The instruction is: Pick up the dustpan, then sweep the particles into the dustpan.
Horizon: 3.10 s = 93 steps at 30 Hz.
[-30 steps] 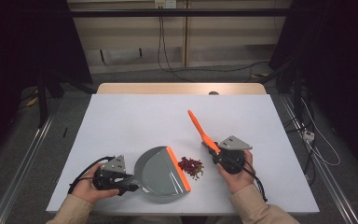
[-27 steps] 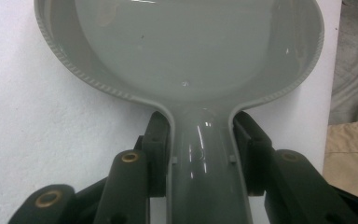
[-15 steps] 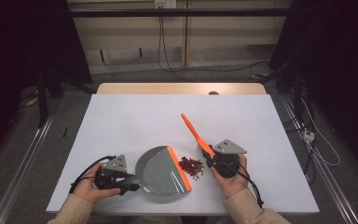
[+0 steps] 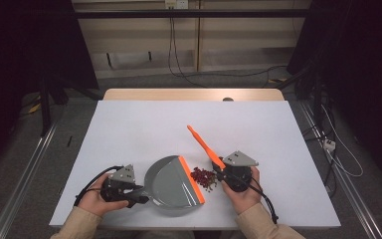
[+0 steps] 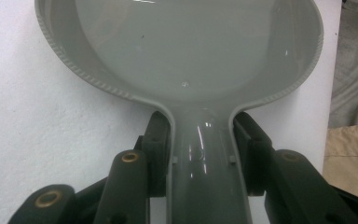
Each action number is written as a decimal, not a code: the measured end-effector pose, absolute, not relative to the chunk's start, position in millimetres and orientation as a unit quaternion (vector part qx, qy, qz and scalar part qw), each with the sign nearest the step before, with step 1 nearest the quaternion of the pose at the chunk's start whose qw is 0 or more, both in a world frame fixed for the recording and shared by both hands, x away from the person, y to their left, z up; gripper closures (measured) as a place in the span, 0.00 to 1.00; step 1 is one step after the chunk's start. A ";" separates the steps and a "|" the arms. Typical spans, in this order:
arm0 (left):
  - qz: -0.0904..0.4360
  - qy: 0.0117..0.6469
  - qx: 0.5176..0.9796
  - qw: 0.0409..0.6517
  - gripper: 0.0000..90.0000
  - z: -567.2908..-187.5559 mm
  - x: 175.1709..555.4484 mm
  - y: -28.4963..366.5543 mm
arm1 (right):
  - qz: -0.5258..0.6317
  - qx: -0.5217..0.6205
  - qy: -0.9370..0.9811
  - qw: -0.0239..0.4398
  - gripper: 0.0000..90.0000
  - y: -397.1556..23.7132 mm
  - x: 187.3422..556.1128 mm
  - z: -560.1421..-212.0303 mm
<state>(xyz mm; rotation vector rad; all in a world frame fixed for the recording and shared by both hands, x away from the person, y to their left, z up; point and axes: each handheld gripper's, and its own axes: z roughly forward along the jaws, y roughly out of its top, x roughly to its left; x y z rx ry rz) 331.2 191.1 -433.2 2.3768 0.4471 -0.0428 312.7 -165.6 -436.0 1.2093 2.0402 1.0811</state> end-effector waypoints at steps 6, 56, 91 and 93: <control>-0.017 0.173 0.919 0.353 0.70 -433.2 331.6 190.8 | 0.410 0.462 0.745 0.251 0.77 -168.5 313.6 -435.6; -0.028 0.167 0.918 0.358 0.70 -434.6 327.9 187.3 | 0.431 0.479 0.726 0.240 0.77 -162.5 309.7 -436.5; -0.037 0.169 0.919 0.355 0.70 -437.1 326.0 178.3 | 0.460 0.499 0.704 0.209 0.77 -127.0 299.2 -439.5; -0.037 0.170 0.918 0.355 0.70 -437.1 325.8 178.2 | 0.462 0.498 0.703 0.210 0.77 -126.2 299.0 -439.5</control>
